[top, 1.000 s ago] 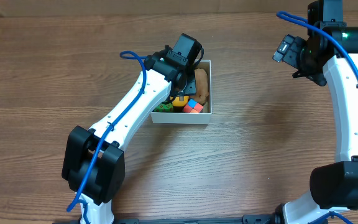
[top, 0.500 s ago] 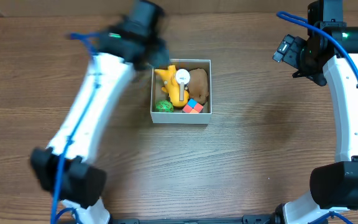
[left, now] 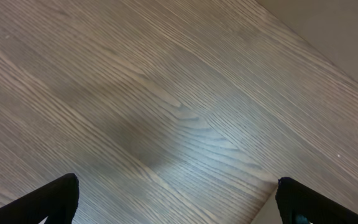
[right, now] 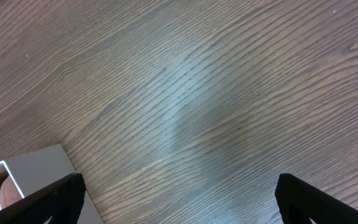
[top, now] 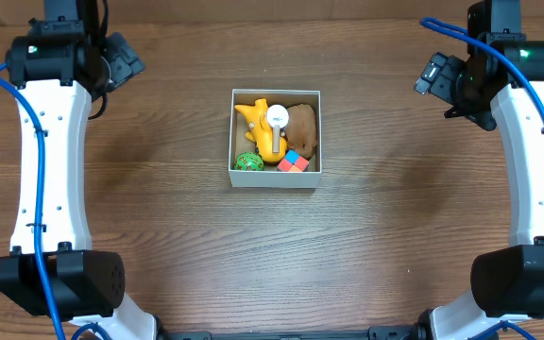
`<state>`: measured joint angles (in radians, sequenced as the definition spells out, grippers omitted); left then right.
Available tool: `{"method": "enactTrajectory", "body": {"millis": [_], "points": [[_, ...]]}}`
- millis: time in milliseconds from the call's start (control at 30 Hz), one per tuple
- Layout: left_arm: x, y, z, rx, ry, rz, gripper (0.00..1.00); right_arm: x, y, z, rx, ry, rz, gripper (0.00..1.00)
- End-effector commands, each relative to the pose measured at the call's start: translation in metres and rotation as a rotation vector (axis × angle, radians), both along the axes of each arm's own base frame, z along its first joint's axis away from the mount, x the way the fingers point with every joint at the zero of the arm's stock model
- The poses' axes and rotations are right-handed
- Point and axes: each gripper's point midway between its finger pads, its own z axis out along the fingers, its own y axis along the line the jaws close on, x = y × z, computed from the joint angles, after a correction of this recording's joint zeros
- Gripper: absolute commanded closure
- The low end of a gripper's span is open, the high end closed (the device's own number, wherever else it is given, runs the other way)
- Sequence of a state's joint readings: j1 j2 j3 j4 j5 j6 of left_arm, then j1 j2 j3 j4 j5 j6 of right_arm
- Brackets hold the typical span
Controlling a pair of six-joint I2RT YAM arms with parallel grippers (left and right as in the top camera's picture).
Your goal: Pack container
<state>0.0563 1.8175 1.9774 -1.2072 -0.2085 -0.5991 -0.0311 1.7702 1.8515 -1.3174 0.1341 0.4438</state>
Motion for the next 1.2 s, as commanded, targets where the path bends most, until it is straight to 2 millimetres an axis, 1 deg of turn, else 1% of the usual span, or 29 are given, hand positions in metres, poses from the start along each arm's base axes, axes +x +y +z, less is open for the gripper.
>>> {"method": "enactTrajectory", "body": {"millis": [0, 733, 800, 933, 1000, 1100, 1167], "points": [[-0.002, 0.008, 0.009, 0.011, -0.022, 0.020, 0.00, 0.002, 0.001, 0.005, 0.000, -0.017, 0.001, 0.00], [-0.002, 0.008, 0.010, 0.011, -0.023, 0.019, 0.00, 0.002, 0.001, 0.005, 0.000, -0.017, 0.001, 0.00], [-0.002, 0.008, 0.009, 0.011, -0.022, 0.020, 0.00, 0.001, 0.001, 0.007, 0.000, -0.023, 0.001, 0.00], [-0.002, 0.008, 0.010, 0.011, -0.023, 0.020, 0.00, -0.004, 0.002, 0.023, -0.012, -0.065, 0.005, 0.00], [-0.002, 0.008, 0.009, 0.011, -0.022, 0.020, 0.00, -0.010, 0.004, 0.040, -0.022, -0.108, 0.008, 0.00], [-0.002, 0.008, 0.010, 0.011, -0.023, 0.020, 0.00, -0.023, 0.017, 0.075, -0.018, -0.209, 0.040, 0.00], [-0.002, 0.008, 0.009, 0.011, -0.022, 0.020, 0.00, -0.035, 0.029, 0.103, -0.014, -0.297, 0.073, 0.00]]}}
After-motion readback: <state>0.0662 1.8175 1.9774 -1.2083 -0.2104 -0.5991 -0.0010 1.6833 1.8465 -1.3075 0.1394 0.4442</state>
